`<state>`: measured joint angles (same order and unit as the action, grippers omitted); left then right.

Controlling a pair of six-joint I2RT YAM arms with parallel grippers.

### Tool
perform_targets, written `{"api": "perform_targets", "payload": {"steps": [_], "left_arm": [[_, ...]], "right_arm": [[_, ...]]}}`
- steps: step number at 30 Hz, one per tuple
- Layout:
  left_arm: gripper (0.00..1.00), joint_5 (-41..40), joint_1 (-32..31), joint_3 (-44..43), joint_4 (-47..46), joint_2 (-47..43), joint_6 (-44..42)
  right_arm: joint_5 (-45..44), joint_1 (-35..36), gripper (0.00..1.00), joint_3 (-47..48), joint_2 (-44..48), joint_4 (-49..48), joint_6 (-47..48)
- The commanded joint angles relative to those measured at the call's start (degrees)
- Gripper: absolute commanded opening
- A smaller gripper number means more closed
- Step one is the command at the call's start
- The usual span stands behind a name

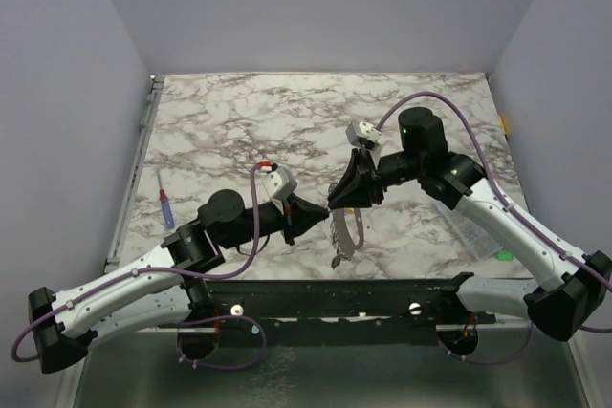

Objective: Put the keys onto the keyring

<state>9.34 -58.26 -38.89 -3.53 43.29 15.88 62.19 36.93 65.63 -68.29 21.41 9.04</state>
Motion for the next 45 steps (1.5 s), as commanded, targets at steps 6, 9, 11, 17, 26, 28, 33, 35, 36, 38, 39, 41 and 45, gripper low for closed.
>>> {"api": "perform_targets", "payload": {"steps": [6, 9, 11, 17, 26, 28, 33, 35, 36, 38, 39, 41, 45], "left_arm": [[0.00, -4.4, -0.1, -1.4, -6.2, -1.2, 1.1], [0.00, -4.0, -0.2, -1.6, -6.5, -1.0, 0.8], [0.00, -4.1, -0.1, -1.8, -6.5, -0.9, 0.8], [0.00, -3.7, -0.1, -2.1, -6.8, 0.0, 0.7], [0.00, -2.4, -0.1, -2.0, -0.9, -0.4, -8.8], [0.00, -1.5, -0.1, -2.3, -0.7, -0.4, -9.7], [0.00, 0.3, -0.1, -3.6, 0.5, -0.4, -13.5], [0.00, 1.1, -0.1, -4.1, 0.8, -0.6, -15.4], [0.00, 1.4, -0.1, -4.2, 0.8, -0.8, -17.3], [0.00, 1.8, -0.1, -4.5, 0.8, -0.9, -20.0], [0.00, 2.2, -0.1, -4.7, 0.8, -0.8, -21.6], [0.00, 2.9, -0.2, -5.0, 0.7, -0.5, -23.5], [0.00, 5.2, -0.1, -5.4, 0.2, 0.6, -25.1]], "right_arm": [[5.1, 0.2, 0.17, -0.5, -0.9, 6.6, 2.1], [4.8, 0.2, 0.16, 0.2, -1.4, 9.5, 4.0], [4.7, 0.2, 0.16, 0.3, -1.7, 11.2, 5.0], [1.8, 0.2, 0.38, -0.2, -1.4, 11.2, 5.6], [-15.5, 0.2, 0.60, -4.1, 10.1, -0.3, -1.0], [-19.5, 0.2, 0.61, -4.4, 11.0, -0.3, -2.3], [-17.9, 0.2, 0.62, -5.4, 10.4, 1.7, -4.3], [-16.3, 0.2, 0.62, -5.8, 9.5, 2.2, -5.1], [-15.2, 0.3, 0.61, -5.9, 9.2, 2.2, -5.2], [-11.8, 0.2, 0.58, -6.5, 9.4, 1.1, -5.3], [-10.8, 0.3, 0.56, -7.3, 10.0, -0.3, -5.1], [-9.8, 0.2, 0.53, -10.8, 11.9, -5.8, -6.3], [-9.3, 0.3, 0.51, -13.2, 12.5, -12.7, -6.3]]}}
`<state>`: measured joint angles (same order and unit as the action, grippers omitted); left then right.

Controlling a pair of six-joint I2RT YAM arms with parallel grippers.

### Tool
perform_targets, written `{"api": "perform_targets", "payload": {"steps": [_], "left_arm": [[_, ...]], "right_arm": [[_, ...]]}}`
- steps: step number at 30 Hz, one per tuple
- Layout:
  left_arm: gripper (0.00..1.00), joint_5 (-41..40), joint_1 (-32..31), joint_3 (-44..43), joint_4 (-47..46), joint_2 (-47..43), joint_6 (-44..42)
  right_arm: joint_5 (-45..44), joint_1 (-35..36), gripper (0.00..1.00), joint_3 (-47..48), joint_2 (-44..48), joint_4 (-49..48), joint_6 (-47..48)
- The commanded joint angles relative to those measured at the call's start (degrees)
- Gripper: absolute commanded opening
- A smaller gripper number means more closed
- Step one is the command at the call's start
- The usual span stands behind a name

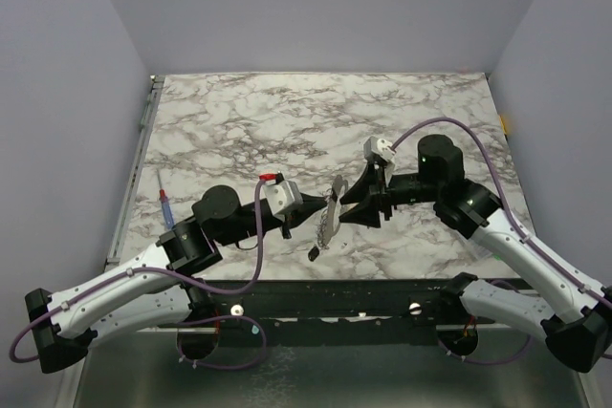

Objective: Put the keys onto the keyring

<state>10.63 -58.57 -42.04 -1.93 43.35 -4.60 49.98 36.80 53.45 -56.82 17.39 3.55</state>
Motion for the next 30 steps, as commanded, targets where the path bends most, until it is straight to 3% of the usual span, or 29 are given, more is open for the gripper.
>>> {"api": "perform_targets", "payload": {"steps": [1, 5, 8, 14, 18, 24, 30], "left_arm": [[0.00, 4.2, 0.2, -2.3, -1.5, 0.8, -4.6], [0.00, 2.3, 0.2, -2.0, -3.1, 1.1, -3.7], [0.00, -1.5, 0.2, -1.3, -4.5, 0.0, -2.6], [0.00, -0.8, 0.2, -2.9, -1.6, -1.5, -4.3], [0.00, 0.3, 0.2, -3.8, -1.2, -1.9, -3.9], [0.00, 0.5, 0.2, -1.6, -6.3, -3.8, -0.1], [0.00, 0.8, 0.2, 1.6, -13.2, -6.9, 4.4]], "right_arm": [[3.3, 0.4, 0.51, -0.8, 0.4, -8.9, -0.4], [0.1, 0.4, 0.54, 0.6, -1.5, -7.9, 0.4], [-7.5, 0.4, 0.61, 1.9, -0.9, -5.0, 0.5], [-15.5, 0.2, 0.83, 0.3, 3.3, -5.7, -2.8], [-17.8, -0.4, 0.87, 0.6, 2.4, -3.5, -6.0], [-13.9, -1.7, 0.88, -3.4, 3.7, -5.5, -13.5], [-4.5, -4.4, 0.89, -8.6, 6.5, -12.4, -21.0]]}}
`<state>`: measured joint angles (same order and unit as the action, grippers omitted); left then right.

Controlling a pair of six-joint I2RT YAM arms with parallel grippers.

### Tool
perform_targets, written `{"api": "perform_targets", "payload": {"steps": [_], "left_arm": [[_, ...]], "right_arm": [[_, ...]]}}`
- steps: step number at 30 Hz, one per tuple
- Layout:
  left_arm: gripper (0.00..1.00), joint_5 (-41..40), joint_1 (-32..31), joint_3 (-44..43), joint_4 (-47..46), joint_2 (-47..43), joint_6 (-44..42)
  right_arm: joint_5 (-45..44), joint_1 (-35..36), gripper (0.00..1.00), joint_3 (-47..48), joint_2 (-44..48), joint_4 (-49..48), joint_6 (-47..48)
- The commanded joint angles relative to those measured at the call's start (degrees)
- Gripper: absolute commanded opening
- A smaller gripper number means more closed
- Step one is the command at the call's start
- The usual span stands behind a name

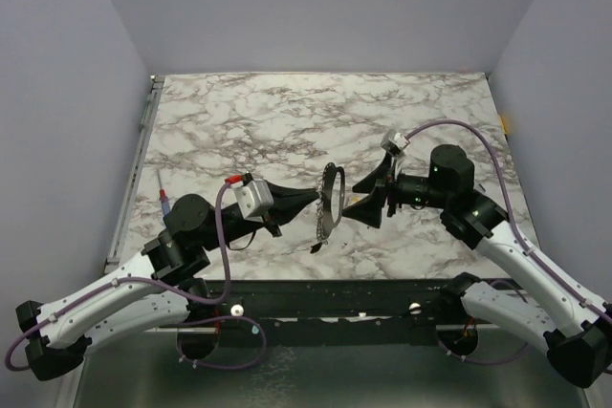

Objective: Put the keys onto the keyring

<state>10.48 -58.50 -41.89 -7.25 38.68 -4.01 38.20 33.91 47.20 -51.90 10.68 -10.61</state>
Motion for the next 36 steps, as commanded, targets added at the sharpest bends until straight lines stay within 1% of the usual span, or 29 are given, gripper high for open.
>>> {"api": "perform_targets", "payload": {"steps": [1, 3, 7, 10, 12, 16, 18, 20, 22, 24, 29, 31, 32, 33, 36], "left_arm": [[0.00, 1.2, 0.1, 1.6, -8.1, -2.3, 4.5], [0.00, 1.6, 0.2, 1.9, -8.9, -2.5, 5.9], [0.00, 1.8, 0.1, 2.6, -11.2, -3.4, 7.5], [0.00, 1.4, 0.1, 3.7, -14.0, -4.1, 8.8], [0.00, 1.2, 0.1, 4.4, -15.5, -4.2, 9.6], [0.00, 0.6, 0.1, 6.3, -18.3, -4.4, 11.0], [0.00, 0.4, 0.1, 7.3, -20.3, -4.6, 11.9], [0.00, 0.1, 0.1, 8.3, -22.2, -4.6, 12.5], [0.00, -0.4, 0.2, 9.2, -23.9, -4.6, 13.0], [0.00, -0.6, 0.1, 9.8, -25.0, -4.5, 13.2], [0.00, -1.8, 0.1, 11.4, -27.2, -4.4, 14.1], [0.00, -2.4, 0.1, 12.1, -28.0, -4.2, 14.2], [0.00, -2.7, 0.1, 12.5, -28.6, -4.1, 14.5], [0.00, -3.0, 0.1, 13.1, -29.4, -3.9, 14.7], [0.00, -3.8, 0.1, 14.0, -30.7, -3.4, 14.9]], "right_arm": [[9.9, -2.2, 0.89, -2.9, 1.6, -7.4, -8.3], [15.9, -3.8, 0.89, -4.4, 1.7, -13.1, -11.8], [27.8, -6.6, 0.89, -6.8, 2.1, -28.1, -20.8], [32.6, -6.8, 0.88, -7.0, -0.9, -36.5, -27.1], [35.5, -6.9, 0.85, -7.3, -3.4, -43.0, -32.1], [36.9, -6.9, 0.82, -9.1, -6.2, -55.2, -40.4], [37.0, -6.9, 0.80, -9.5, -7.3, -58.6, -42.7], [36.7, -6.9, 0.77, -9.6, -8.6, -61.6, -44.8], [36.4, -6.9, 0.74, -10.0, -10.3, -66.5, -47.9], [36.2, -6.8, 0.72, -10.7, -12.3, -73.8, -52.2], [36.0, -6.8, 0.62, -11.3, -18.1, -92.5, -64.7], [35.9, -6.8, 0.60, -10.8, -20.0, -96.1, -67.8], [35.6, -6.8, 0.57, -10.7, -20.5, -97.1, -68.7], [35.4, -6.8, 0.55, -10.6, -20.9, -97.4, -69.2], [34.8, -6.8, 0.52, -9.9, -21.4, -96.9, -69.4]]}}
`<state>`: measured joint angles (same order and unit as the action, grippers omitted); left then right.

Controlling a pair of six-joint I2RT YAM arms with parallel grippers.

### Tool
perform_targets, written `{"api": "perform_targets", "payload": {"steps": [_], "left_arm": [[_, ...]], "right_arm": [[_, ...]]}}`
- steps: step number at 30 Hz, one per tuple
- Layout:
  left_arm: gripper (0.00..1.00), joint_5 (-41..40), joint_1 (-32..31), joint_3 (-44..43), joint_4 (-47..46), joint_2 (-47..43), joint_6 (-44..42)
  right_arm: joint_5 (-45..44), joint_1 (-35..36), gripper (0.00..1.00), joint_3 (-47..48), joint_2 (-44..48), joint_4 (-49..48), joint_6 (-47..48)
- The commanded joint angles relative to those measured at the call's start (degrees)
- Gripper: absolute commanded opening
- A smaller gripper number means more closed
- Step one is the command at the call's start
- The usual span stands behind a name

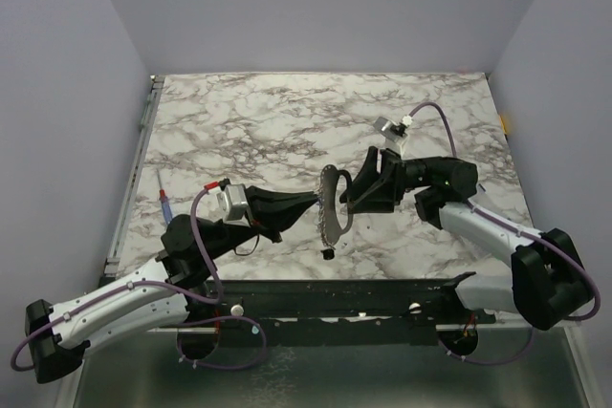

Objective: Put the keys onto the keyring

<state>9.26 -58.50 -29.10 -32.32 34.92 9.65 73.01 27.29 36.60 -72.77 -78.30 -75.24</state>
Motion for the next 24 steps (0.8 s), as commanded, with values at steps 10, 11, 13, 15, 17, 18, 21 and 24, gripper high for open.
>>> {"api": "perform_targets", "payload": {"steps": [10, 11, 13, 15, 17, 18, 21, 24], "left_arm": [[0.00, -4.1, 0.1, 3.6, -10.1, 2.8, 2.4], [0.00, -4.7, 0.1, 4.0, -10.3, 2.8, 2.7], [0.02, -6.7, 0.1, 5.0, -10.3, 2.1, 3.4], [0.32, -8.5, 0.1, 6.2, -9.5, 0.8, 3.7], [0.61, -11.5, 0.1, 7.2, -7.1, -1.4, 4.6], [0.64, -12.7, 0.1, 7.6, -5.2, -2.7, 4.8], [0.61, -15.2, 0.1, 8.2, 1.1, -7.0, 5.4], [0.49, -15.6, 0.1, 8.0, 8.1, -8.8, 5.4]], "right_arm": [[-2.3, 0.0, 0.11, 1.4, 0.6, 1.0, -1.9], [-2.5, 0.0, 0.04, 1.8, 1.3, 4.9, -0.3], [-3.0, 0.0, 0.01, 3.0, 3.7, 16.5, 5.9], [-4.2, 0.0, 0.01, 4.7, 6.9, 30.3, 14.0], [-6.6, 0.0, 0.01, 6.8, 9.9, 42.9, 21.3], [-7.7, 0.0, 0.01, 8.1, 11.1, 49.0, 24.3], [-9.2, 0.0, 0.01, 11.1, 12.8, 59.7, 29.3], [-9.0, 0.0, 0.01, 11.5, 13.1, 63.4, 29.6]]}}
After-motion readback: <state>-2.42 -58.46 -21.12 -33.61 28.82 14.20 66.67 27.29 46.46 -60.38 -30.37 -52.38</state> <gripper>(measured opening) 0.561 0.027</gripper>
